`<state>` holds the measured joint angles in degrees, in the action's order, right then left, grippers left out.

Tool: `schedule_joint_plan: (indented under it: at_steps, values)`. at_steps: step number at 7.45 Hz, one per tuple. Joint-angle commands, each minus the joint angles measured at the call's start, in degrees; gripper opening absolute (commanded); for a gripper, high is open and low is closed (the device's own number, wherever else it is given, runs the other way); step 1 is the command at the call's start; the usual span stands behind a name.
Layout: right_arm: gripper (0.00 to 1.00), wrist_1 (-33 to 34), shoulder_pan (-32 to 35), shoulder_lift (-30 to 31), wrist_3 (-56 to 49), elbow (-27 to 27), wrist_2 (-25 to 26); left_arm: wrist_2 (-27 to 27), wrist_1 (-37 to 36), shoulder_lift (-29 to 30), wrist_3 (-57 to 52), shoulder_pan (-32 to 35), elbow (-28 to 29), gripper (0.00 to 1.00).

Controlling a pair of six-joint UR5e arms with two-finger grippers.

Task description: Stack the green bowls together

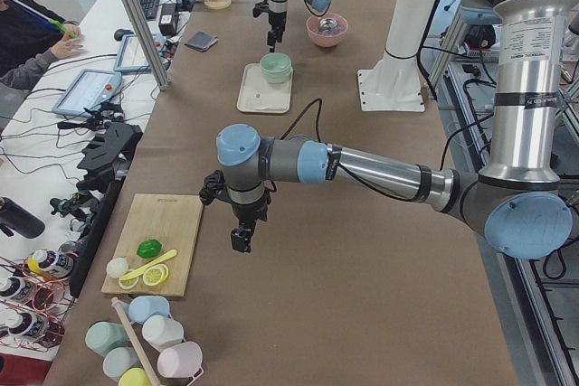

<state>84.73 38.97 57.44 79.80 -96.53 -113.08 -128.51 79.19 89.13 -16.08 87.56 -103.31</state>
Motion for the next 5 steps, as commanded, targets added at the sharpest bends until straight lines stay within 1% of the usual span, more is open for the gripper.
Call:
schedule_joint_plan:
  at_steps: [1,4,5]
  values:
    - [1.00,0.3,4.1,4.0,-9.5,-0.1,-1.7,-0.1,0.0,0.0,0.1,0.1,0.5,0.98]
    - [1.00,0.3,13.8,11.3,-29.6,-0.4,-11.1,-1.7,0.5,-0.5,2.4,0.2,0.9,0.98]
    - [1.00,0.3,17.6,14.1,-36.6,-0.5,-13.1,-1.7,1.2,-1.9,2.3,0.2,0.7,0.98]
